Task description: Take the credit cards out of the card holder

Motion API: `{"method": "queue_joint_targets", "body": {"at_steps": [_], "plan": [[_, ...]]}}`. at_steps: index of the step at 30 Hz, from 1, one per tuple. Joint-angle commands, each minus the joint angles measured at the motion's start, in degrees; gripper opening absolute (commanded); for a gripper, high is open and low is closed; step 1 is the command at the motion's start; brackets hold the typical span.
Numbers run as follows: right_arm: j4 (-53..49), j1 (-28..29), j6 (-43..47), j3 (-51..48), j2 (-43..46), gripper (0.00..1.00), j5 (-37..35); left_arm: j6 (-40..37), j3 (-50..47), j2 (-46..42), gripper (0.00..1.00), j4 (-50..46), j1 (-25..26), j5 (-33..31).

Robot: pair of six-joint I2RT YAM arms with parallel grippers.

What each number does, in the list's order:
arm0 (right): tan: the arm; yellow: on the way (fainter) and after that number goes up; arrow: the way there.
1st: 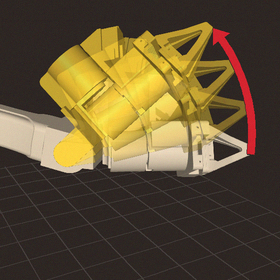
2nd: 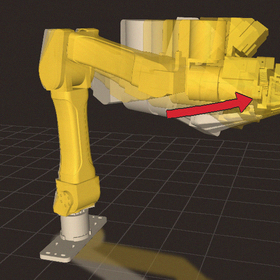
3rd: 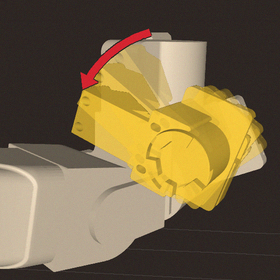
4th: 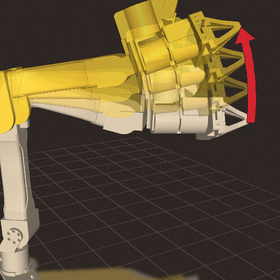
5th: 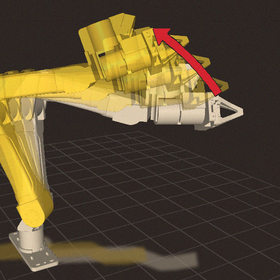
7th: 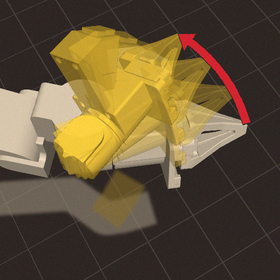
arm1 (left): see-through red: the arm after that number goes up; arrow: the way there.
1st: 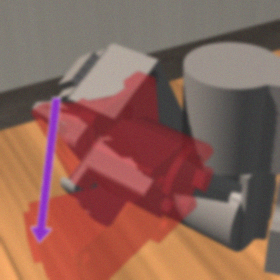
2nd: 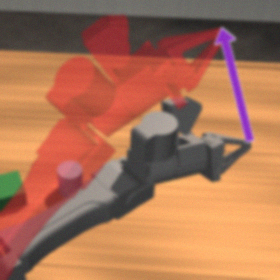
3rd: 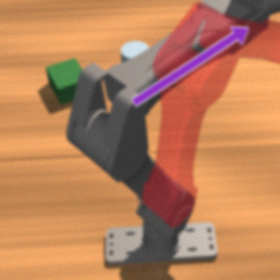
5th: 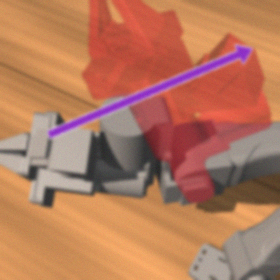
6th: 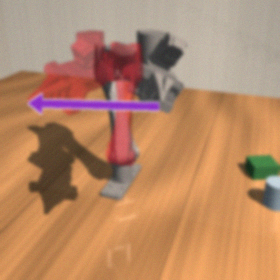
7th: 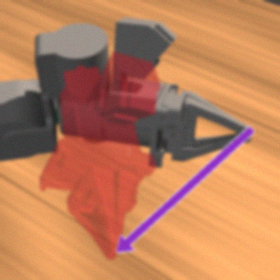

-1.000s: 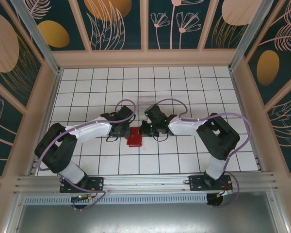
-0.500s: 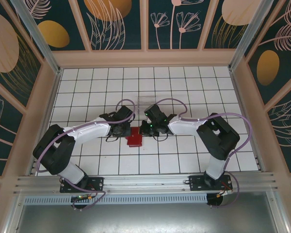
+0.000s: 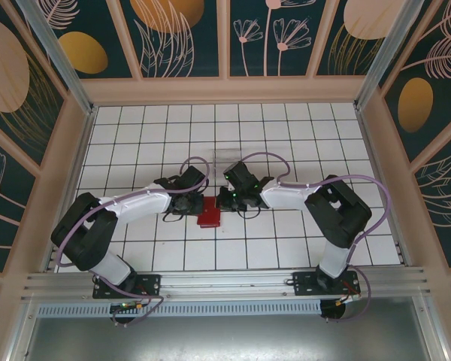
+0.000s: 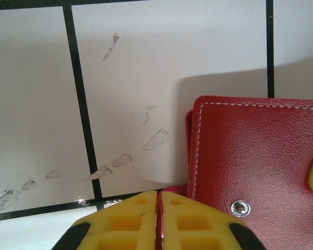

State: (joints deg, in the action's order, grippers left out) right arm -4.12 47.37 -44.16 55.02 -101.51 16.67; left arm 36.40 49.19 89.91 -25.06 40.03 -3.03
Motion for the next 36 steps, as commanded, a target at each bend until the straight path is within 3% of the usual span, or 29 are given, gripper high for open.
{"method": "queue_joint_targets", "body": {"at_steps": [1, 16, 25, 36], "plan": [[-6.2, 0.3, 0.9, 0.1, -0.5, 0.13, -3.5, -0.5, 0.0, -2.8, 0.06, 0.2, 0.0, -0.1], [-6.3, 0.2, -1.4, -2.1, 8.0, 0.57, -4.0, 1.4, 3.9, -8.9, 0.02, -2.1, 0.0, 5.4], [4.8, 0.2, -7.5, -6.3, 9.6, 0.69, 4.1, 3.0, 3.6, -11.1, 0.00, 0.5, 0.0, 9.0], [7.6, 0.3, -8.9, -6.9, 8.4, 0.74, 5.4, 3.7, 3.4, -12.4, 0.00, 1.3, -0.1, 11.0]]}}
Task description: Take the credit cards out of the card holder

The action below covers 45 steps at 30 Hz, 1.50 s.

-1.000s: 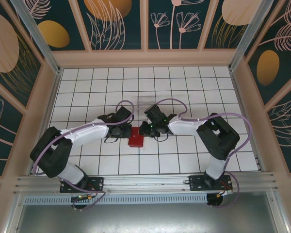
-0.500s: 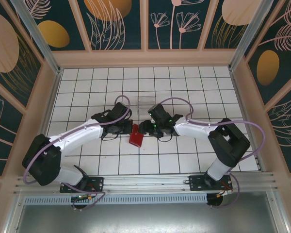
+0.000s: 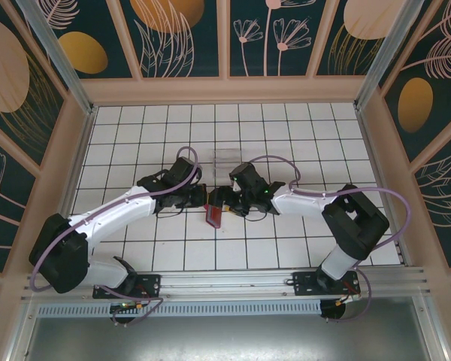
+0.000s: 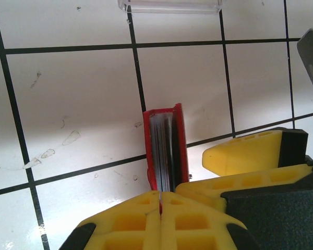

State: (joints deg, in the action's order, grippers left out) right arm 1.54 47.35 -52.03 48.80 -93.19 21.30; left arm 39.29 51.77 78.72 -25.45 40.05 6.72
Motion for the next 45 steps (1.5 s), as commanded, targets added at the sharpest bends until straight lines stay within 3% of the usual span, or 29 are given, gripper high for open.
{"method": "queue_joint_targets", "body": {"at_steps": [1, 10, 20, 36, 45], "plan": [[1.9, 0.3, -1.0, -0.7, 0.0, 0.74, 0.6, 0.8, 0.7, -1.2, 0.00, 1.8, 0.0, 1.2], [-2.8, 0.3, 0.7, -0.5, 0.7, 0.63, -3.4, 0.1, 0.7, 0.1, 0.00, -0.1, 0.0, -1.6], [-8.9, 0.2, 3.2, 0.9, 1.8, 0.37, -7.5, -1.7, 0.6, 3.0, 0.02, -3.5, 0.0, -6.8], [-17.9, -0.3, 7.0, 0.6, 1.6, 0.38, -17.5, -2.3, -3.8, 8.3, 0.03, -0.5, 0.0, -6.3], [-18.9, -0.7, 7.1, -2.0, 1.9, 0.34, -18.6, -2.5, -6.1, 9.5, 0.06, 0.4, 0.0, -7.9]]}}
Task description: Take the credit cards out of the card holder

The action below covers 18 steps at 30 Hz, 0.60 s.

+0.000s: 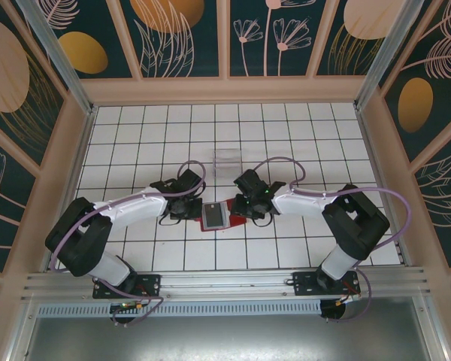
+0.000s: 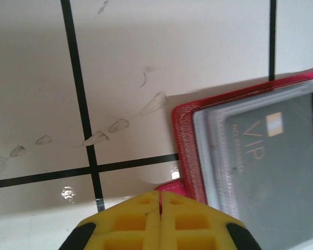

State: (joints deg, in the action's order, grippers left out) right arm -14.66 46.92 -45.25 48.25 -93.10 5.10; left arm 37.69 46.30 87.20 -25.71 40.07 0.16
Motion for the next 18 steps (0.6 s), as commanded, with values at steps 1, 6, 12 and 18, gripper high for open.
{"method": "queue_joint_targets", "body": {"at_steps": [1, 6, 12, 18], "plan": [[-2.7, -0.2, 0.3, -1.8, 2.1, 0.33, -2.3, -1.0, -0.5, 1.2, 0.06, 0.8, 0.0, -1.3], [-2.5, -0.2, -0.6, -3.9, 4.5, 0.31, -1.5, -1.2, -0.2, 2.4, 0.06, 2.1, 0.0, -1.0], [-2.5, -0.2, -1.7, -5.9, 6.1, 0.38, -1.3, -1.8, 0.9, 3.8, 0.09, 2.4, -0.1, -0.8], [-6.3, -0.3, -1.6, -5.1, 7.6, 0.40, -3.6, -1.1, 1.8, 0.7, 0.25, -0.9, -0.1, -3.8]]}}
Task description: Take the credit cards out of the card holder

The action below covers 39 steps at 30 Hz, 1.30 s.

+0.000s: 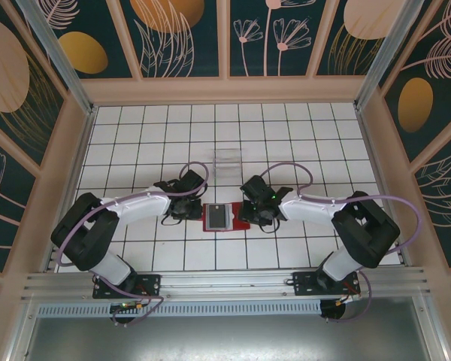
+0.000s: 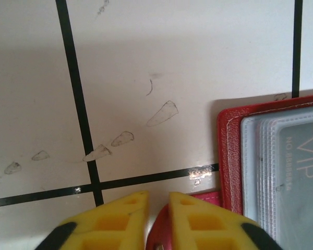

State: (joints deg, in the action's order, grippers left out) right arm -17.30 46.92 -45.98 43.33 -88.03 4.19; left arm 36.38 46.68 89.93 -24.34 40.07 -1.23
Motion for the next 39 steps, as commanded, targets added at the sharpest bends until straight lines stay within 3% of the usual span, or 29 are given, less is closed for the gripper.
{"method": "queue_joint_targets", "body": {"at_steps": [1, 7, 12, 16, 22, 29, 35, 39], "plan": [[-4.2, -0.3, -1.0, -0.1, 2.9, 0.40, -3.0, 0.5, 1.8, -2.9, 0.30, -3.1, 0.0, -3.0], [-13.9, -0.9, -2.7, 4.2, 5.2, 0.40, -4.8, 3.7, 4.7, -9.0, 0.36, -9.3, -0.2, -4.9], [-14.8, -1.8, -2.0, 5.7, 7.5, 0.40, -3.7, 3.6, 10.9, -10.2, 0.35, -13.0, -0.1, -4.8], [-12.3, -1.9, -0.9, 6.2, 8.0, 0.40, -2.6, 2.0, 10.8, -9.6, 0.37, -7.2, -0.1, 1.2], [-13.0, -1.3, 0.5, 13.1, 6.6, 0.39, -4.1, 2.9, 7.2, -6.4, 0.30, -1.3, -0.1, 6.5], [-0.2, -1.7, 0.6, 12.4, 3.3, 0.35, 8.6, 5.0, 3.3, -5.7, 0.19, 3.9, -0.1, 10.0], [6.1, -1.9, 0.1, 9.5, -1.0, 0.32, 13.3, 8.5, -1.2, -4.5, 0.18, 10.9, 0.0, 15.1], [8.8, -2.0, -0.2, 6.6, -2.9, 0.31, 15.5, 8.8, -2.7, -4.3, 0.18, 11.5, -0.1, 15.0]]}}
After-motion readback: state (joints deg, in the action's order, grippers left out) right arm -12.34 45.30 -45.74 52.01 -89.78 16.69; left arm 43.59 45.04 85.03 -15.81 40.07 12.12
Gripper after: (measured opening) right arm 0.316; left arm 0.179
